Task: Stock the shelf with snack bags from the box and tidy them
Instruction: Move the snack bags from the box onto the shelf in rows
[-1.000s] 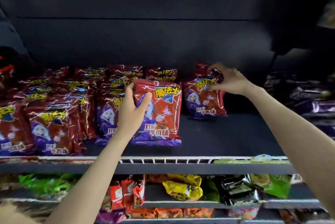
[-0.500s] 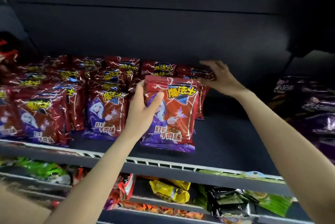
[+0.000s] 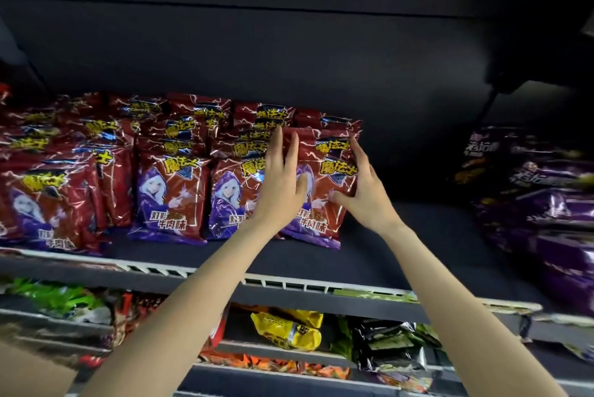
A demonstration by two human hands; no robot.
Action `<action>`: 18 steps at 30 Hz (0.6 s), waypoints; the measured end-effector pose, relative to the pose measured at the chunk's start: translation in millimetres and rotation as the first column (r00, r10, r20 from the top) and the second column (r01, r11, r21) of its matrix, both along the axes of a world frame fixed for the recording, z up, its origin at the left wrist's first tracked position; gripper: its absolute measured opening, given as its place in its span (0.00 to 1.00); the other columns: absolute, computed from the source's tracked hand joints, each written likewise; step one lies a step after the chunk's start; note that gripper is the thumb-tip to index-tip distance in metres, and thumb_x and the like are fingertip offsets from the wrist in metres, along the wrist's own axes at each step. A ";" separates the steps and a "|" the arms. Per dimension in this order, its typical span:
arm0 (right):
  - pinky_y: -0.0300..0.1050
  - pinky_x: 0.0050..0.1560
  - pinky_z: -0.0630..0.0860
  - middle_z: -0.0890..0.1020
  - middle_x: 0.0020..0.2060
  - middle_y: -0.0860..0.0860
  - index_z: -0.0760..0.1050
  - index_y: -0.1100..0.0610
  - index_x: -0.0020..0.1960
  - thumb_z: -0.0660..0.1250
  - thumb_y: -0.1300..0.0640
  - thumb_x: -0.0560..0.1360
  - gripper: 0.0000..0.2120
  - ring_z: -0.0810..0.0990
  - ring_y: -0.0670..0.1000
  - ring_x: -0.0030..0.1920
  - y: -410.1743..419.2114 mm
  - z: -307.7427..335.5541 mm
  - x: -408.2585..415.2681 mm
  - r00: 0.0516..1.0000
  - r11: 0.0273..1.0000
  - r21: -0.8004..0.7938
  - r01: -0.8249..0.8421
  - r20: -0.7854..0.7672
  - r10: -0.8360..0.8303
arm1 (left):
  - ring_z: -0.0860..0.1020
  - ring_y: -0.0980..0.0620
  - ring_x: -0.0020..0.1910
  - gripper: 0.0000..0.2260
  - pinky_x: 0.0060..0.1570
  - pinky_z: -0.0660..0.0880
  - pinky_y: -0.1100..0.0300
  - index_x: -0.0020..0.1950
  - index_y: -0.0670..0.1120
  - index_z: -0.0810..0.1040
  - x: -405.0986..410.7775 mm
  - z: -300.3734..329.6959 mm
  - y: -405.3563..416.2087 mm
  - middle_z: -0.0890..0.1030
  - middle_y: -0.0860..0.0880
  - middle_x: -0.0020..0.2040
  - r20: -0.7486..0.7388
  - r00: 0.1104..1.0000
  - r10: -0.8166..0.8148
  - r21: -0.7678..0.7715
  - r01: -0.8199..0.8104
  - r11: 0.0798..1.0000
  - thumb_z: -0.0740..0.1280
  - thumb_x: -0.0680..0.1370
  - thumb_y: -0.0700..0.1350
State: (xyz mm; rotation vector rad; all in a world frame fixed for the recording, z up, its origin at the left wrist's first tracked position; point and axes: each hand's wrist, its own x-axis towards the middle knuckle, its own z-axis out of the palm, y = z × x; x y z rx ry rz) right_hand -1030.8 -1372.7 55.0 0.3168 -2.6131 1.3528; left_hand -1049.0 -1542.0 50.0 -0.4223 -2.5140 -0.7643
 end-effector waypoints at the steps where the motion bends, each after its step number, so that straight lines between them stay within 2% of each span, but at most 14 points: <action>1: 0.55 0.56 0.78 0.70 0.66 0.52 0.43 0.40 0.75 0.73 0.56 0.71 0.47 0.76 0.51 0.60 -0.6 0.1 0.0 0.999 0.999 0.039 0.033 -0.003 -0.033 | 0.37 0.47 0.75 0.32 0.72 0.42 0.51 0.77 0.44 0.45 -1.2 0.4 -3.8 0.44 0.42 0.77 -0.024 0.998 0.052 -0.161 -0.055 0.985 0.61 0.79 0.47; 2: 0.53 0.53 0.79 0.71 0.65 0.53 0.43 0.39 0.75 0.72 0.55 0.72 0.46 0.77 0.51 0.57 0.0 0.3 -0.3 0.998 0.993 0.104 0.057 -0.003 -0.057 | 0.35 0.47 0.74 0.33 0.71 0.38 0.46 0.77 0.44 0.44 -3.3 1.4 -7.6 0.44 0.42 0.77 -0.038 0.995 0.092 -0.296 -0.100 0.950 0.60 0.79 0.51; 4: 0.50 0.48 0.80 0.72 0.64 0.54 0.42 0.39 0.75 0.71 0.51 0.73 0.45 0.79 0.53 0.55 4.2 0.7 0.8 0.995 0.958 0.270 0.095 -0.007 -0.097 | 0.32 0.48 0.73 0.36 0.69 0.33 0.42 0.77 0.46 0.40 -8.7 3.7 -12.4 0.44 0.44 0.77 0.005 0.993 0.120 -0.419 -0.107 0.902 0.57 0.79 0.58; 7: 0.50 0.46 0.79 0.70 0.67 0.56 0.42 0.40 0.75 0.69 0.50 0.75 0.42 0.80 0.56 0.53 7.6 3.3 5.1 0.989 0.900 0.413 0.142 -0.032 -0.141 | 0.33 0.47 0.74 0.38 0.66 0.30 0.39 0.76 0.50 0.36 -16.0 1.2 -14.2 0.42 0.46 0.78 0.069 0.993 0.092 -0.446 -0.052 0.894 0.54 0.77 0.64; 10: 0.53 0.46 0.79 0.66 0.71 0.57 0.45 0.43 0.76 0.65 0.49 0.77 0.37 0.81 0.60 0.53 7.7 5.7 4.1 0.968 0.793 0.556 0.249 -0.179 -0.179 | 0.33 0.48 0.74 0.40 0.65 0.29 0.39 0.76 0.52 0.36 -17.6 0.0 -14.4 0.41 0.48 0.77 0.084 0.992 0.097 -0.462 -0.047 0.886 0.55 0.75 0.67; 12: 0.52 0.44 0.78 0.68 0.70 0.57 0.48 0.46 0.76 0.63 0.48 0.78 0.34 0.80 0.60 0.54 5.0 9.1 3.0 0.957 0.775 0.566 0.283 -0.225 -0.185 | 0.34 0.47 0.75 0.39 0.66 0.32 0.37 0.76 0.52 0.39 -17.2 0.6 -14.9 0.41 0.48 0.78 0.055 0.993 0.102 -0.459 -0.066 0.886 0.56 0.75 0.66; 15: 0.53 0.45 0.78 0.65 0.71 0.58 0.51 0.47 0.76 0.63 0.45 0.77 0.33 0.76 0.61 0.60 0.3 8.3 4.4 0.962 0.761 0.591 0.269 -0.193 -0.191 | 0.38 0.46 0.76 0.37 0.68 0.36 0.38 0.77 0.52 0.42 -13.2 -1.5 -14.7 0.43 0.46 0.78 0.004 0.995 0.102 -0.435 -0.090 0.896 0.56 0.76 0.65; 18: 0.56 0.52 0.77 0.62 0.72 0.60 0.58 0.51 0.74 0.65 0.46 0.76 0.31 0.68 0.62 0.67 -1.5 8.5 15.3 0.929 0.767 0.532 0.357 -0.285 -0.235 | 0.45 0.45 0.76 0.33 0.71 0.42 0.40 0.77 0.51 0.53 -3.1 -2.9 -14.8 0.52 0.43 0.77 -0.022 0.997 0.068 -0.361 -0.071 0.930 0.60 0.76 0.61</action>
